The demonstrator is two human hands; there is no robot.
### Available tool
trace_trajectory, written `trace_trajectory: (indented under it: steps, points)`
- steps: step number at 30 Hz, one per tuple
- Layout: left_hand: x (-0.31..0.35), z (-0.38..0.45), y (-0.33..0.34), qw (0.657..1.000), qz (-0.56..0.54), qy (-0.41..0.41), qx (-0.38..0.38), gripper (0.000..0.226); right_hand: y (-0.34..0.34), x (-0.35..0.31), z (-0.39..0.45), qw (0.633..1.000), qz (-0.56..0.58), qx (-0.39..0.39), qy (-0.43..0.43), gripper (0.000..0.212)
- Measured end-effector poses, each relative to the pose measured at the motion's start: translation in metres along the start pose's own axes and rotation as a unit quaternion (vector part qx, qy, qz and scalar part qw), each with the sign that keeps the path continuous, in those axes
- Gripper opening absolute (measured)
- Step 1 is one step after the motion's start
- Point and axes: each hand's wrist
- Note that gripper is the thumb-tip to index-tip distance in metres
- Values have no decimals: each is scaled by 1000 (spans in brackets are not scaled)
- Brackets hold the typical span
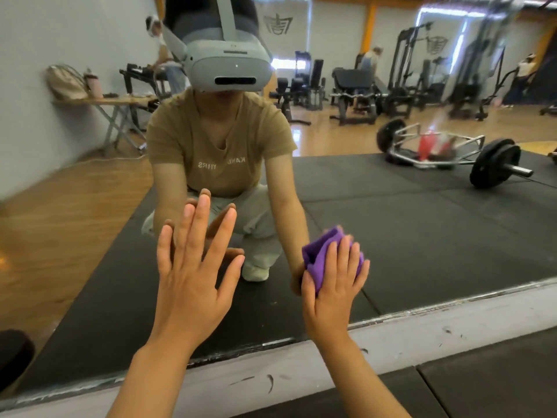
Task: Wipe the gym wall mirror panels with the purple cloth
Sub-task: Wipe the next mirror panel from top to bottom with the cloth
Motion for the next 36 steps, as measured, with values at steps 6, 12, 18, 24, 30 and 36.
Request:
trace_trajectory:
  steps: [6,12,18,24,30,36]
  points:
    - [1,-1,-3,1000,4,-3,-8,71,23,37,-124,983,-69,-149,84,66]
    - [-1,-3,-6,1000,7,0,-16,71,16,10,-49,990,-4,-54,129,69]
    - [-3,-4,-5,1000,9,2,-16,70,-32,-31,85,998,-10,-25,52,68]
    - [-7,-7,-5,1000,19,0,5,67,-36,-37,92,998,20,-17,62,67]
    - [-13,-10,-3,1000,18,8,12,68,2,-25,23,999,-27,38,0,61]
    - [-14,-11,-3,1000,19,13,15,68,26,16,-97,987,-102,-52,-110,63]
Point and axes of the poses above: each hand's wrist, its own z-axis towards the middle knuckle, its own y-axis out of the palm, x = y × z, and after that the axes turned 15 degrees about -z, right-handed
